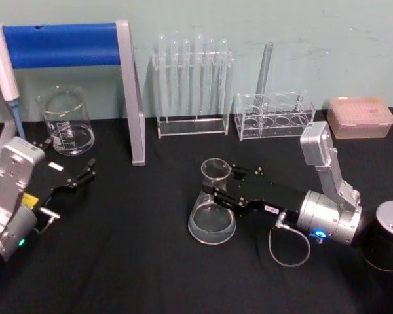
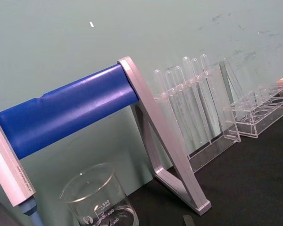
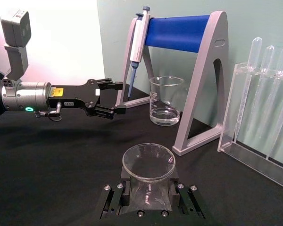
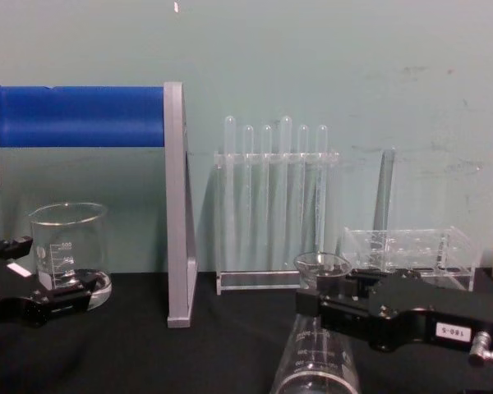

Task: Grasp the erlenmeyer flask with one hand, shake it three times, then place it back.

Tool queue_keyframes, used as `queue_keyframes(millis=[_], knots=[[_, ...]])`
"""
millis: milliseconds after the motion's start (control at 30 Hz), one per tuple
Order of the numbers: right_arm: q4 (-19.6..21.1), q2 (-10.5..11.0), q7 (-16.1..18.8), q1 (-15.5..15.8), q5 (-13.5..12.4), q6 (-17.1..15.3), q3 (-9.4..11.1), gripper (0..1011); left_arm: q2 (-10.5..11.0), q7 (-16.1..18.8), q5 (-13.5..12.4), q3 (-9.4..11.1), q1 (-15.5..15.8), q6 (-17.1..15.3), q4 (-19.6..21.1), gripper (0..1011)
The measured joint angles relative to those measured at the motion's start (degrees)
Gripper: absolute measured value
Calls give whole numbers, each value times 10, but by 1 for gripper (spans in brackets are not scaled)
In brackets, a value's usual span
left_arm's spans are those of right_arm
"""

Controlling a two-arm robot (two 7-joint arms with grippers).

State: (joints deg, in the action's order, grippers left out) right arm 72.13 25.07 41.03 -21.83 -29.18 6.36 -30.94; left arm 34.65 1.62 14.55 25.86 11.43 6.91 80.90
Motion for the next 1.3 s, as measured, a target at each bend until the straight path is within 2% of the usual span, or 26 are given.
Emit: queue_keyframes(millis=[267,500,600,800,833,1033,1167,1300], knots=[[8,3,-1,2,-1,0,4,453,0,0,0,0,0,0,0,1001],[46,1,-35,9,-16,-4,30,456,0,0,0,0,0,0,0,1001],[74,-2,-68,14,-17,-10,44,453,0,0,0,0,0,0,0,1001],[146,-10,-165,41,-1,-36,76,456,0,0,0,0,0,0,0,1000],[162,-13,-190,51,4,-46,86,456,0,0,0,0,0,0,0,1001],[207,-26,-269,85,15,-86,119,456,0,0,0,0,0,0,0,1001],[217,-34,-298,96,23,-101,133,456,0,0,0,0,0,0,0,1001],[223,-40,-312,104,32,-110,141,456,0,0,0,0,0,0,0,1001]])
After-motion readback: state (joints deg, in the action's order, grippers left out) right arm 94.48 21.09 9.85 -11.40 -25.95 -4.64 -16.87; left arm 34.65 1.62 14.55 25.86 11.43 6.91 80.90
